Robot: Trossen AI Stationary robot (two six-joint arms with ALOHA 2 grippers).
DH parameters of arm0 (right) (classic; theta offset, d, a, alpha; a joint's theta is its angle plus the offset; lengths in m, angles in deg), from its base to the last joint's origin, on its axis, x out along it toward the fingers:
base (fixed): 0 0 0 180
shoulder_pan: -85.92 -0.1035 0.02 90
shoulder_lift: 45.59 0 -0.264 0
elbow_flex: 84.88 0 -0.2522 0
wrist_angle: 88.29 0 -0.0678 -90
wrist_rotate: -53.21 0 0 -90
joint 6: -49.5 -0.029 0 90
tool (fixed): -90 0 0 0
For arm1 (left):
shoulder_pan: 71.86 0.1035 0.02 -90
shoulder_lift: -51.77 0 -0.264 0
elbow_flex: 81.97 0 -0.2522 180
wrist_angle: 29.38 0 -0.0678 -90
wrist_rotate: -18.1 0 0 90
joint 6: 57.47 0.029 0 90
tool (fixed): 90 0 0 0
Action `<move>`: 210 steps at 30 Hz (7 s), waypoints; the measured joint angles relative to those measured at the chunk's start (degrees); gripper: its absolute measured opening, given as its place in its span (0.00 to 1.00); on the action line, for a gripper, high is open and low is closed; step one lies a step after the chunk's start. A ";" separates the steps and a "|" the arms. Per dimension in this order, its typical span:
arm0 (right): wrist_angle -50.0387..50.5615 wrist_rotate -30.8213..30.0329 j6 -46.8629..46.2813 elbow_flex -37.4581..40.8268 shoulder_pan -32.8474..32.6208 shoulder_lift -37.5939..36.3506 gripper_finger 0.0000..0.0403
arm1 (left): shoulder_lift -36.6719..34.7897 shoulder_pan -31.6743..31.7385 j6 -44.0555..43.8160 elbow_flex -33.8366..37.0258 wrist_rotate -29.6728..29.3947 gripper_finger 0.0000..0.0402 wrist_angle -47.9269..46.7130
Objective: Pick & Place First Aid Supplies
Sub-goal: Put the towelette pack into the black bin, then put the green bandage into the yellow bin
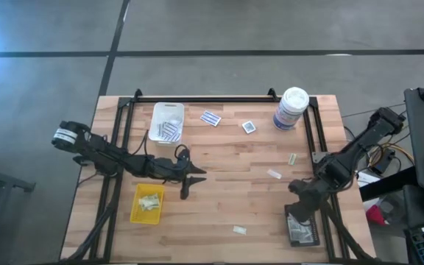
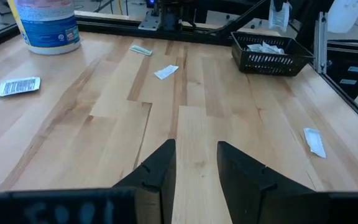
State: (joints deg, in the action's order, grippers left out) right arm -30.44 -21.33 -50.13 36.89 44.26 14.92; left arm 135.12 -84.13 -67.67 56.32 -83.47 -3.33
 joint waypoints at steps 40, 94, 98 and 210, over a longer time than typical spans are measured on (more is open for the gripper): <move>-6.49 0.53 -8.63 0.24 -6.46 11.50 0.23 | -0.02 0.17 9.85 -2.99 -0.08 0.27 0.01; -10.07 -54.30 42.56 0.46 19.05 7.88 0.23 | -0.02 0.74 -11.05 -2.73 -0.07 0.27 -10.67; -10.18 -54.04 45.16 0.48 24.37 10.18 0.22 | -0.02 0.70 -12.45 -2.73 -0.07 0.27 -11.37; -17.68 -23.40 32.36 -2.05 30.24 34.38 0.07 | 23.71 6.07 -7.64 -16.35 10.37 0.27 -5.07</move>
State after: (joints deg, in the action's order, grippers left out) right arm -48.12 -44.73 -17.77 34.84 74.50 49.30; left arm 158.83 -78.06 -75.31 39.97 -73.10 -8.40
